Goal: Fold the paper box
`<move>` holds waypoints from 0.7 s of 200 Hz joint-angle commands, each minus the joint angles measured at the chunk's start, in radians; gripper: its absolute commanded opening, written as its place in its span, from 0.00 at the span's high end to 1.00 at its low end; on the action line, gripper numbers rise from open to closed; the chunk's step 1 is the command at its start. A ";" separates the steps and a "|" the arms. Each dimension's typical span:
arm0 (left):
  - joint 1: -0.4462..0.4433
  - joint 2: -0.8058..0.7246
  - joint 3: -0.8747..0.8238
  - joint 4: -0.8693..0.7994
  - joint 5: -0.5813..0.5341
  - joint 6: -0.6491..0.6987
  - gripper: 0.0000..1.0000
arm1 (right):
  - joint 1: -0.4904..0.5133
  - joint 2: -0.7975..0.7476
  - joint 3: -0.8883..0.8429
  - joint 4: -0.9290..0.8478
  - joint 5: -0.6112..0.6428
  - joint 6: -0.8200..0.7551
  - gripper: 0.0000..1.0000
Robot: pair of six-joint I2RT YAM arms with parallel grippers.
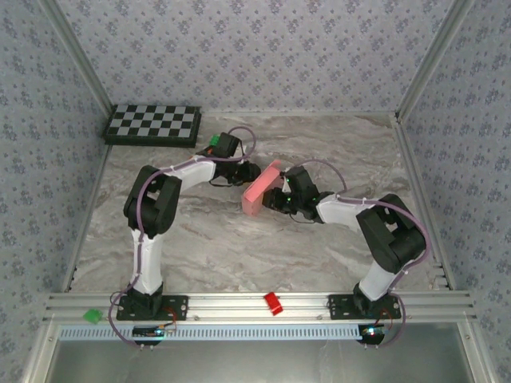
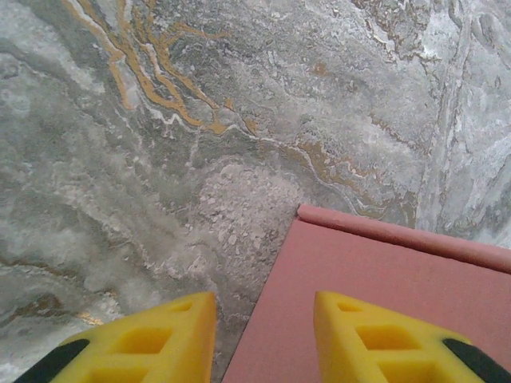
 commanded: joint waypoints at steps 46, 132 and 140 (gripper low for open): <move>0.011 -0.236 -0.015 -0.106 -0.324 0.068 0.54 | -0.039 -0.156 -0.047 -0.174 0.147 -0.096 0.69; -0.171 -0.297 0.094 -0.276 -0.461 0.380 0.33 | -0.203 -0.320 -0.076 -0.372 0.196 -0.265 0.64; -0.185 -0.276 0.119 -0.301 -0.472 0.404 0.31 | -0.216 -0.334 -0.082 -0.377 0.190 -0.272 0.63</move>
